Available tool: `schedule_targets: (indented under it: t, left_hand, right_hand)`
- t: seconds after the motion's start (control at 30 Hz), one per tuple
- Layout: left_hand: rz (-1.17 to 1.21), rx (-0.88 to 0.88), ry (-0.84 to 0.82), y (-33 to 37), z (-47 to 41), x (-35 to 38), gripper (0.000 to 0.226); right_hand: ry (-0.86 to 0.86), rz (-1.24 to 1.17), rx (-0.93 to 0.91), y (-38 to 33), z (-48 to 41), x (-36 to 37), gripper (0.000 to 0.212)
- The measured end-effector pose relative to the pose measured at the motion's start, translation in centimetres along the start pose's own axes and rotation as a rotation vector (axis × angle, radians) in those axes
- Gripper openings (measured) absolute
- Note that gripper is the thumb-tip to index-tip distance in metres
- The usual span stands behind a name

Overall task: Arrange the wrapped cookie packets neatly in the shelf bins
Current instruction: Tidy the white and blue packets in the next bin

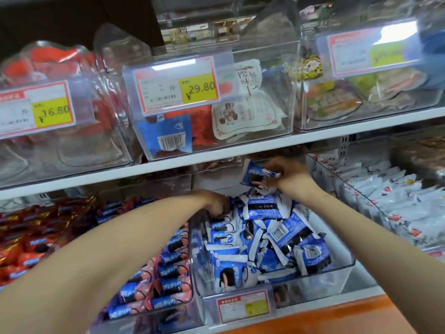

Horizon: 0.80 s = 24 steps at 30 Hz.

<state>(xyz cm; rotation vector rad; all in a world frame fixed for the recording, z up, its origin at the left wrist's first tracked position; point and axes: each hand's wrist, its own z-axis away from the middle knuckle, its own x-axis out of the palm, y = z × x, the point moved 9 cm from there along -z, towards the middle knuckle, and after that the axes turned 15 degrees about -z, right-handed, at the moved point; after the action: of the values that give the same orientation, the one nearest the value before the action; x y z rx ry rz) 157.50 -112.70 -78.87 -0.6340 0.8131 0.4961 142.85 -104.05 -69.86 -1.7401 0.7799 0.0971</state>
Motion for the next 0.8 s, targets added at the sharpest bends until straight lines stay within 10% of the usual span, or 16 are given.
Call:
schedule_targets:
  t: [0.67, 0.8]
  left_hand:
    - [-0.401, -0.064, 0.322, -0.6, -0.6, -3.3, 0.036]
    - [-0.233, 0.062, 0.085, 0.8, -1.0, -1.0, 0.044]
  right_hand:
    - [0.013, -0.075, -0.007, -0.7, 0.3, -0.4, 0.026]
    - [0.030, -0.100, 0.001, -0.4, 0.1, -0.8, 0.025]
